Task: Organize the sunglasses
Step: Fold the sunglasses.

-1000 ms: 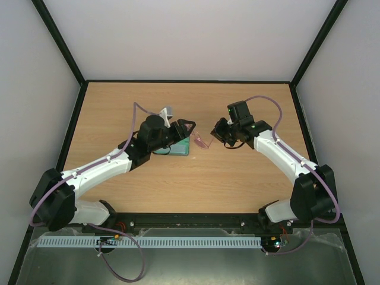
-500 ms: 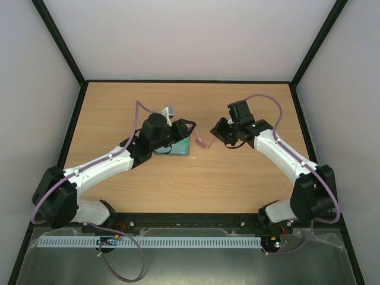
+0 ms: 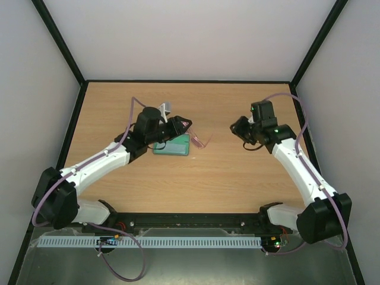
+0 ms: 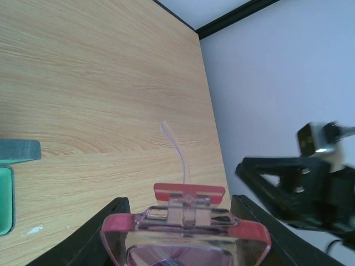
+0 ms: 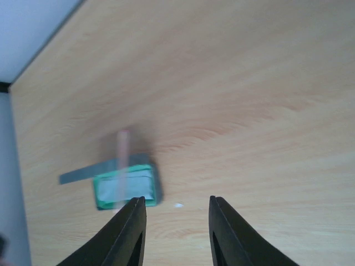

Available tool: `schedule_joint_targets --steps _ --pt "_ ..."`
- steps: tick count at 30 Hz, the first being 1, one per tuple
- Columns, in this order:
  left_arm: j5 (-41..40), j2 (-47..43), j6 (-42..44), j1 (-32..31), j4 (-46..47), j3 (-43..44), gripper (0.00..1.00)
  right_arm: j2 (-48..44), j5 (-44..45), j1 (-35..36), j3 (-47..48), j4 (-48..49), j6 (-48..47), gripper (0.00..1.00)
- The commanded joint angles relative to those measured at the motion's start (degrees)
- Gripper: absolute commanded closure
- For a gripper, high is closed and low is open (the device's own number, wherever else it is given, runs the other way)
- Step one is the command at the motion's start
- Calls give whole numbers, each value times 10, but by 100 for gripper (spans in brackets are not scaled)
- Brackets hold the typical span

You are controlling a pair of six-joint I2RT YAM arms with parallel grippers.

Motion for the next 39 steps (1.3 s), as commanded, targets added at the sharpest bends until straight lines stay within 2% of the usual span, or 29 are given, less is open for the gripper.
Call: schedule_joint_targets --steps 1,6,12,23,39 --pt "111 -13 15 39 -1 12 49 -28 -36 -23 -87 -21 -23 71" --pt "184 -5 29 53 9 18 49 -28 -78 -23 -126 6 -22 72" --pt "242 24 16 51 44 16 49 6 -116 -19 -92 25 -20 71" --pt "248 45 14 38 51 17 50 83 -99 70 22 12 -21 71" --pt "250 70 9 33 65 26 50 113 -70 183 78 -30 -41 74"
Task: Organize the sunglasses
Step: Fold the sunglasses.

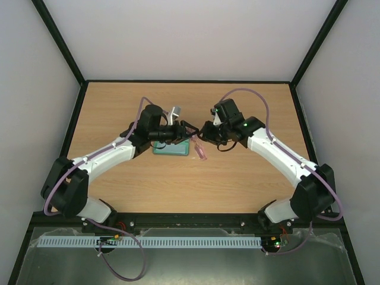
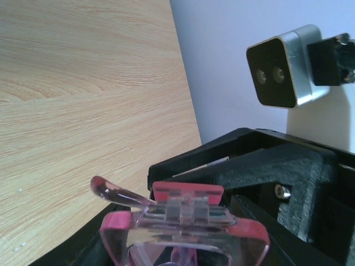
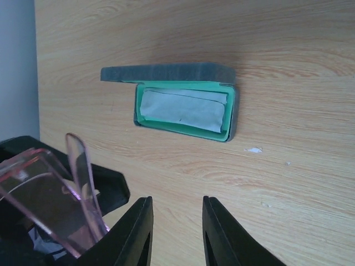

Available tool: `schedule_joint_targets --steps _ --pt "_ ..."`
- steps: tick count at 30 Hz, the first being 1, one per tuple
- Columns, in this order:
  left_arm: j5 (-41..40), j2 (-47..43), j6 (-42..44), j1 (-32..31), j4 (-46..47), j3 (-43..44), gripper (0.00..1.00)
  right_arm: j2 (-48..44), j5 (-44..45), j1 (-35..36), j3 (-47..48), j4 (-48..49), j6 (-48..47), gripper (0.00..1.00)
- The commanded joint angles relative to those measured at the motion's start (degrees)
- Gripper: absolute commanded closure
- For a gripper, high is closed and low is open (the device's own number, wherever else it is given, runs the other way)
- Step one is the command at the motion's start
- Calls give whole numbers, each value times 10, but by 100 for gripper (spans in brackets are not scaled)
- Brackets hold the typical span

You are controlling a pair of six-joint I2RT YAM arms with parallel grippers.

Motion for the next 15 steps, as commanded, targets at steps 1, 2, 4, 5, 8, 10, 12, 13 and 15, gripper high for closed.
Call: schedule_joint_targets --steps 1,2,4,5,8,10,12,13,15 --pt "9 7 -5 -3 23 23 50 4 9 29 29 -43 -16 74" --pt "9 7 -4 -3 22 23 50 1 11 32 26 -45 -17 74" --pt "10 8 -3 -3 22 24 50 -9 20 32 17 -48 -18 74" --pt "12 7 -3 -3 22 24 50 -14 31 32 13 -51 -20 73" --pt "24 6 3 0 19 27 50 -29 52 22 1 -61 -27 73" --pt "38 0 9 4 19 26 50 -41 43 3 -13 -61 -32 73" --pt "51 -8 23 8 13 25 50 -55 19 -24 -27 -54 -40 73" --pt "57 -12 28 10 12 23 50 -62 13 -35 -32 -52 -46 72" --pt "72 -20 30 17 17 15 50 -77 -14 -53 -42 -48 -53 72"
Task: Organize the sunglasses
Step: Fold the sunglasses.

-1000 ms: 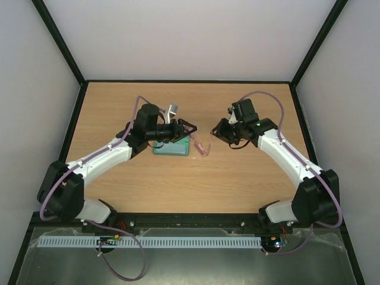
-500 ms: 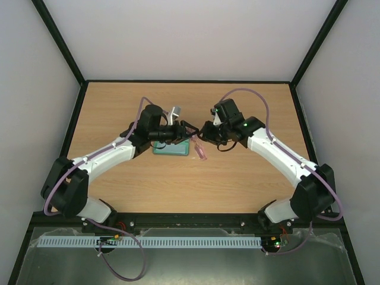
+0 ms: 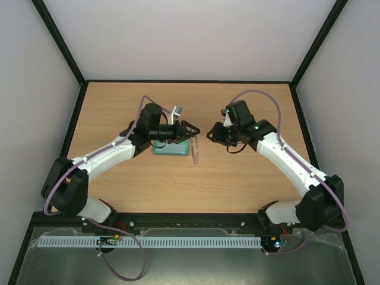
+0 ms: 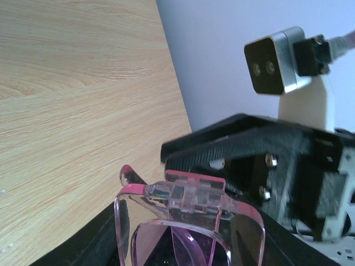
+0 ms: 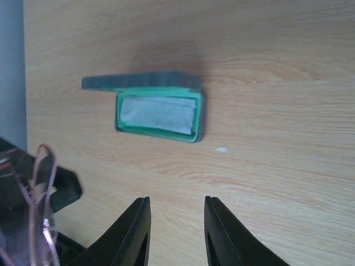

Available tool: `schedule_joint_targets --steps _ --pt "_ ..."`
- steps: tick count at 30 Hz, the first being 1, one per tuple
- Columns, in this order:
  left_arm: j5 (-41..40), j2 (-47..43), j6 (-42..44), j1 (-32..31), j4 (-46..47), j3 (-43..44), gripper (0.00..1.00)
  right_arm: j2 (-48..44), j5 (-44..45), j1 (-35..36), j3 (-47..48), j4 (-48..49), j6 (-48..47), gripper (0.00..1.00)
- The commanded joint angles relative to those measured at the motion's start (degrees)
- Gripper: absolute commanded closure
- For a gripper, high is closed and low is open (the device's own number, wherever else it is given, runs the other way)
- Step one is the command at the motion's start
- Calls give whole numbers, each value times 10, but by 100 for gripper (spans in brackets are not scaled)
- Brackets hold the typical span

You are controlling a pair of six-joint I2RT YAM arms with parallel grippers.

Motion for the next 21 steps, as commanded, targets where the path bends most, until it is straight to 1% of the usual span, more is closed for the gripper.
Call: schedule_joint_targets --steps 1,3,5,7,10,12,13,17,19,21 --pt "50 -27 18 15 19 3 50 -40 -47 -39 -26 -16 -37 71" --pt "67 -35 11 23 36 -9 50 -59 -71 -44 -36 -2 -49 70" --pt "84 -40 2 31 52 -22 50 -78 -117 -45 -50 25 -51 69" --pt "104 -44 -8 37 69 -33 50 -107 -193 -45 -79 84 -38 69" --pt "125 -44 -23 40 97 -43 50 -147 -297 -45 -139 201 19 66" --pt "135 -42 -38 40 119 -50 50 -153 -336 -45 -160 262 55 65" --pt "138 -41 -46 40 130 -53 50 -153 -346 -43 -164 278 62 65" --pt "145 -36 -63 40 156 -57 50 -142 -351 -38 -155 292 66 63" --pt "147 -34 -70 40 165 -59 50 -134 -352 -32 -148 299 70 63" --pt "148 -32 -74 39 172 -61 50 -121 -347 -24 -137 287 63 65"
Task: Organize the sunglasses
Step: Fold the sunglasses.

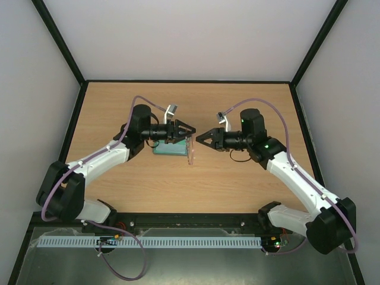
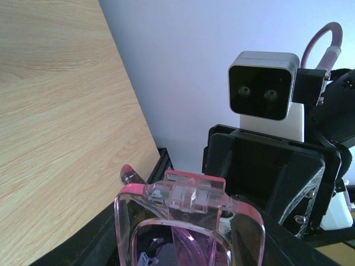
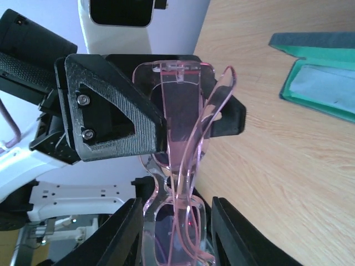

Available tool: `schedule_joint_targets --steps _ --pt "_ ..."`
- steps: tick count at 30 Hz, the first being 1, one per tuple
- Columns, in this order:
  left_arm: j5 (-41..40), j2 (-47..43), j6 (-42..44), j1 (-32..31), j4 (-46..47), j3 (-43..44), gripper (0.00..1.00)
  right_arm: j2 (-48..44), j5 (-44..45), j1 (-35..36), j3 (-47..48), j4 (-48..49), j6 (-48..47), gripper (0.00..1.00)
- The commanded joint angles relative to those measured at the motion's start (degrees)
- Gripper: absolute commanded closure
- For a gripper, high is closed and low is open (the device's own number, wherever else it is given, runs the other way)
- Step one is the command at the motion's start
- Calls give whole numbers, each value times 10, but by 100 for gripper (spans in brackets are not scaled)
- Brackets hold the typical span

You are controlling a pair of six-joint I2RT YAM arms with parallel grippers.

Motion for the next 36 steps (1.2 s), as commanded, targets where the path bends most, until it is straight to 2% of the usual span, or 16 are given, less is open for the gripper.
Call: schedule_joint_targets --steps 1,10,16,19,21,28,33,35,36 --pt "22 2 -22 0 51 -8 50 26 -31 17 27 15 2 66" --pt "24 5 -34 1 69 -14 50 53 -8 60 38 -3 -12 66" --pt "23 5 -37 0 75 -17 50 52 3 62 30 -2 -9 83" --pt "22 6 -38 0 76 -19 48 50 8 62 32 2 -6 85" --pt "23 5 -37 1 75 -21 43 49 17 62 35 -1 -7 92" --pt "12 -2 -21 33 45 -15 26 46 68 62 58 -55 -27 99" --pt "-7 -1 44 123 -50 24 16 37 115 62 73 -105 -46 99" --pt "-35 7 83 173 -111 43 3 31 132 62 76 -123 -53 99" --pt "-49 14 100 195 -140 51 1 28 136 62 77 -130 -57 99"
